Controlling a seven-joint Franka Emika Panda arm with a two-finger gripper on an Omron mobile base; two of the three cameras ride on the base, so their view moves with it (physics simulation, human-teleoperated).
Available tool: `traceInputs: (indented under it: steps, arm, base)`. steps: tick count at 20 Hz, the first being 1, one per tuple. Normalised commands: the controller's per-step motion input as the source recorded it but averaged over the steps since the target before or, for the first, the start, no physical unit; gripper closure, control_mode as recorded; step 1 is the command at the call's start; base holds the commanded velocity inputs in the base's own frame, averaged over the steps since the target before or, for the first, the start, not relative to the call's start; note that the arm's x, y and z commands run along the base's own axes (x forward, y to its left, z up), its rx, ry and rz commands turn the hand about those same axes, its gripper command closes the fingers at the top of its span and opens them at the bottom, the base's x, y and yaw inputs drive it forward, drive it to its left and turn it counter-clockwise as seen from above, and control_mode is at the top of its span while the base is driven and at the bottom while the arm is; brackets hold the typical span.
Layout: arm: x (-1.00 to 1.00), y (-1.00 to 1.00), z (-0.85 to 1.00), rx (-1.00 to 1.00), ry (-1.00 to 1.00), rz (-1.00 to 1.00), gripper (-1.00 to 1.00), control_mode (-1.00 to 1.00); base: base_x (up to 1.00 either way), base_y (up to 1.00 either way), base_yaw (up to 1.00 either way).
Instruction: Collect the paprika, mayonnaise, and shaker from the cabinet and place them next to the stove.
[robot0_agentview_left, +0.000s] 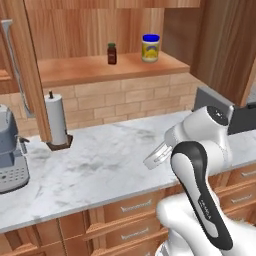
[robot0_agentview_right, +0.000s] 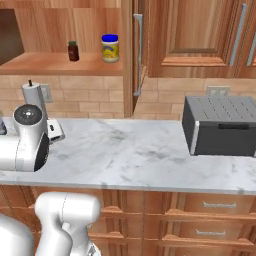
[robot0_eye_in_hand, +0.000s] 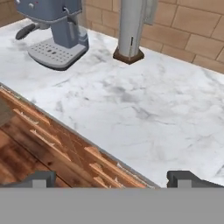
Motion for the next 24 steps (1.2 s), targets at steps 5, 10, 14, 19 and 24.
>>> traceInputs:
  steps: [5,10,14,19,24]
  arm:
    - [0.00,0.00,0.00,0.00,0.00,0.00,-1.00,1.00]
    - [0.00,0.00,0.00,0.00,0.00,0.00,-1.00,1.00]
    - [0.01,0.00,0.48,0.01,-0.16,0.00,-1.00,-1.00]
    - [0.05,0.00,0.70,0.00,-0.13,0.00,-1.00,-1.00]
    - [0.36,0.11,0.49,0.00,-0.05,-0.09,-1.00,-1.00]
  base:
    - [0.85,0.33,-0.01]
    - [0.64,0.39,0.00]
    - [0.00,0.00,0.00]
    - [0.00,0.00,0.00]
    - [0.00,0.00,0.00]
